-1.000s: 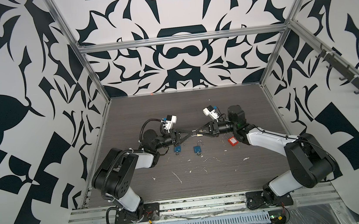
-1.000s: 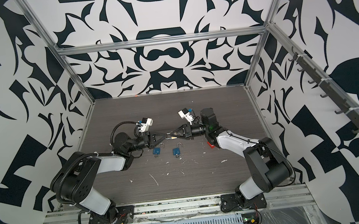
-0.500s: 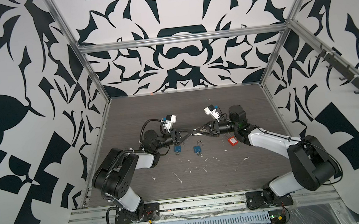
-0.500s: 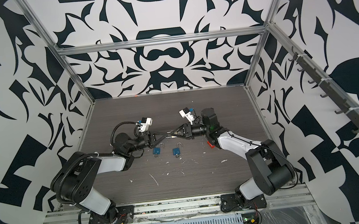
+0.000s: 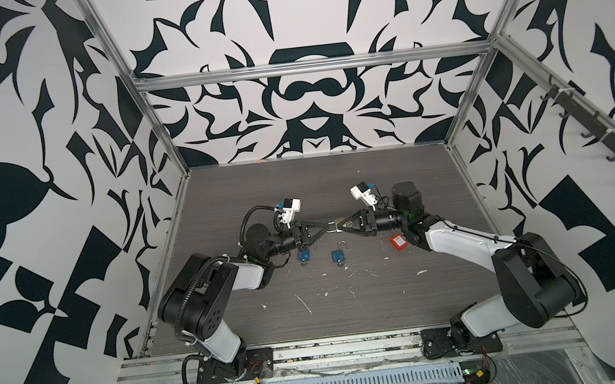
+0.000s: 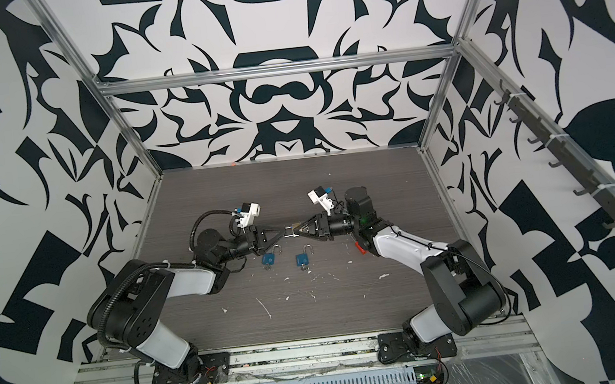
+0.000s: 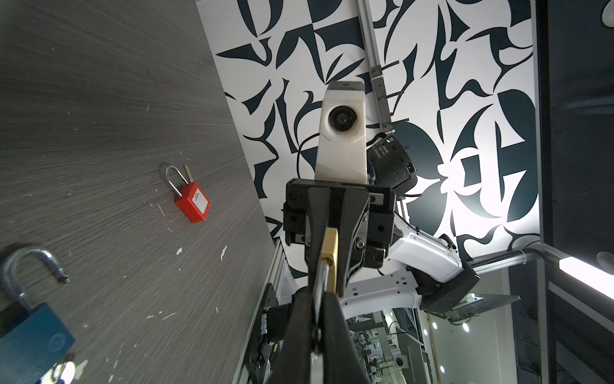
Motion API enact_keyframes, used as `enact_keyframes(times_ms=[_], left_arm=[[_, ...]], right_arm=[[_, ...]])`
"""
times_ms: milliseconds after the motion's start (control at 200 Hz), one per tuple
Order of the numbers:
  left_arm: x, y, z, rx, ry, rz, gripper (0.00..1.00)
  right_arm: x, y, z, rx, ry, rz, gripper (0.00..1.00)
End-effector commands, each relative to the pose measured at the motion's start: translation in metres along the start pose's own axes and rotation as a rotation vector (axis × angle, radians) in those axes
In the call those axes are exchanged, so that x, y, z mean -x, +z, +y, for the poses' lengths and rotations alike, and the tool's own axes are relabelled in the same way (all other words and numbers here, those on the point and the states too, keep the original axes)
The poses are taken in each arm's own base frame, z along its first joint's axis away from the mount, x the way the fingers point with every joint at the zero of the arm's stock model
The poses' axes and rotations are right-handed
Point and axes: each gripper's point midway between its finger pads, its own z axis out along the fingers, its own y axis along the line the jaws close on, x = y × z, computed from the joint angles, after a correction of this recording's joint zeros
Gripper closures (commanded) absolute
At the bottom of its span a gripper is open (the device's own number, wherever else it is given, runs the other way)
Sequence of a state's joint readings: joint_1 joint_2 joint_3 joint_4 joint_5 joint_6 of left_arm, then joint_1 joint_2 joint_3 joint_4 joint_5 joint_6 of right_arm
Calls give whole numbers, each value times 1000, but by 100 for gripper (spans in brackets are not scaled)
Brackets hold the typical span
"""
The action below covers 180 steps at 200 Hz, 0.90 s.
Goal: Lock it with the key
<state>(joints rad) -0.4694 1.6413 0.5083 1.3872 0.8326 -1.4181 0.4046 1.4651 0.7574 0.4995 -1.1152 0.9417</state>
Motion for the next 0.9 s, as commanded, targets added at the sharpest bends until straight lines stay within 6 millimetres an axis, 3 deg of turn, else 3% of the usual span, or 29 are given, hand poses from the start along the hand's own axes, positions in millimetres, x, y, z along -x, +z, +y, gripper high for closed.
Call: enact_keyframes(times_ms=[0, 895], left_arm=[[5, -3, -2, -11, 16, -24, 100], [-2, 15, -18, -59, 46, 51, 100]], right_arm=[[9, -7, 23, 39, -86, -29, 98], [9, 4, 30, 124, -112, -14, 100]])
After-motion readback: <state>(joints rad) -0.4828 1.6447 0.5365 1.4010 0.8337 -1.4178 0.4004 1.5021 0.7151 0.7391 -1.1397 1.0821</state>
